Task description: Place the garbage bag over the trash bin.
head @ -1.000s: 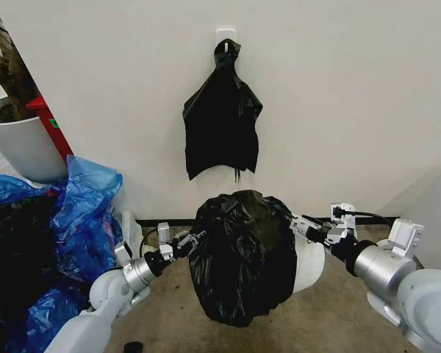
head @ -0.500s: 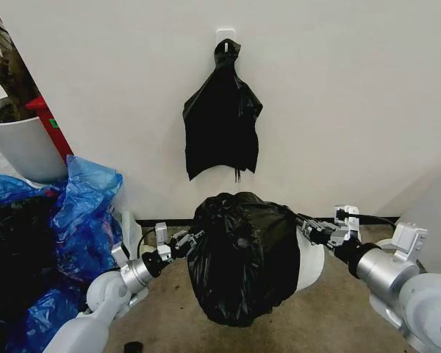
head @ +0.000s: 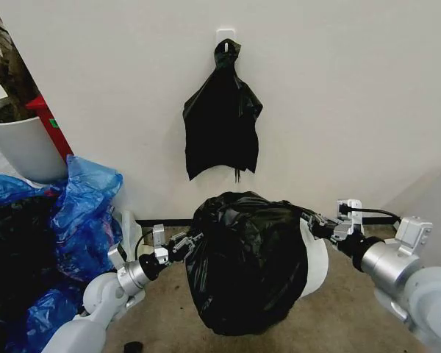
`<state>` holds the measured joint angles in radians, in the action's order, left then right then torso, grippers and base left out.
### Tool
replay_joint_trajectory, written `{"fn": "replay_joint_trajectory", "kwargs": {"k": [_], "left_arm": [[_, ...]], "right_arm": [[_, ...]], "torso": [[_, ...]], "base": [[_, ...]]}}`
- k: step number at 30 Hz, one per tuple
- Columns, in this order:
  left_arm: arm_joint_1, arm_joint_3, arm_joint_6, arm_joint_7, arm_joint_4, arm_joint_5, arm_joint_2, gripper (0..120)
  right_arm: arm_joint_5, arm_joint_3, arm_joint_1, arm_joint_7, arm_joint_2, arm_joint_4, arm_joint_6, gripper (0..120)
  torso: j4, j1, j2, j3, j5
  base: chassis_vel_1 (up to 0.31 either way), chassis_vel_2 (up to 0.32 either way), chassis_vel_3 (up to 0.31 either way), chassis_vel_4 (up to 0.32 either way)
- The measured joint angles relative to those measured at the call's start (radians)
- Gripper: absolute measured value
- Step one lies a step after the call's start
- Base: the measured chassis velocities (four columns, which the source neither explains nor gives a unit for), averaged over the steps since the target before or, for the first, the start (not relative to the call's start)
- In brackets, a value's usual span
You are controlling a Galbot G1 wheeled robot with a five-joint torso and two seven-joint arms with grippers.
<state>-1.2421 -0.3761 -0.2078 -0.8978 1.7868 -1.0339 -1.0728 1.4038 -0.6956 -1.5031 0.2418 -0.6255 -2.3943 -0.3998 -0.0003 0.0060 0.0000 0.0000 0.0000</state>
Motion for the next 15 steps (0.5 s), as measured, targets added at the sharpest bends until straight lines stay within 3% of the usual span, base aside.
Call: {"fn": "replay_joint_trajectory", "kwargs": {"k": [8,12,15], "left_arm": [[-0.009,-0.006,-0.017,0.000,0.013,-0.008,0.002,1],[-0.018,-0.009,-0.026,0.091,0.033,-0.019,0.004,1],[-0.023,-0.002,-0.044,0.246,0.066,-0.022,0.004,1]], "right_arm": [[-0.125,-0.015,-0.030,-0.092,0.004,0.046,0.020,3],[-0.172,-0.018,-0.037,-0.078,-0.002,0.026,0.033,15],[-0.180,-0.034,-0.040,-0.044,-0.006,-0.006,0.042,27]], "torso": [[-0.0001,0.000,0.000,0.000,-0.0001],[0.0001,0.000,0.000,0.000,0.0000],[0.0001,0.000,0.000,0.000,0.0000]], "base": [[0.000,0.000,0.000,0.000],[0.000,0.000,0.000,0.000],[0.000,0.000,0.000,0.000]]}}
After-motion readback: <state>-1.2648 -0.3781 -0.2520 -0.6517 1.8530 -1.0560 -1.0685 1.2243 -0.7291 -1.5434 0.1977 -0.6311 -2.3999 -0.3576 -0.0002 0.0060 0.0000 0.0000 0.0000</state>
